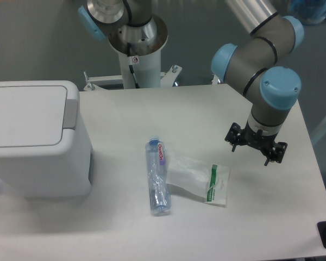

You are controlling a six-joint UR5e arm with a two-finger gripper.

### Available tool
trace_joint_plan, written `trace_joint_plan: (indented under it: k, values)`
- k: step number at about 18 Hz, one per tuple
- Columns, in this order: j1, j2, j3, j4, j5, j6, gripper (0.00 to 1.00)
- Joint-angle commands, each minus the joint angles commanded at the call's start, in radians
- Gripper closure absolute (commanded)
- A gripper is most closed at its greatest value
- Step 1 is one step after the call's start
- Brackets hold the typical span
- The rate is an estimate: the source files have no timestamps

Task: Open the trash can
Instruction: 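Move the gripper over the table toward the white trash can lid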

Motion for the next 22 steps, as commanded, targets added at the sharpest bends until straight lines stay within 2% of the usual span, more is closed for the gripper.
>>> trace_joint_plan:
  k: [8, 12, 16, 20, 22]
  values:
    - [0.003, 0.009, -0.018, -0.003, 0.000, -0.009, 0.00]
    - [0.000, 0.048, -0.054, -0.006, 0.000, -0.017, 0.00]
    - [-0.034, 0.069, -0.048, -0.012, -0.011, -0.197, 0.00]
    - [-0.064, 0.086, -0.055, -0.017, -0.015, -0.282, 0.00]
    - [-0.087, 0.115, -0.055, -0.023, -0.040, -0.363, 0.00]
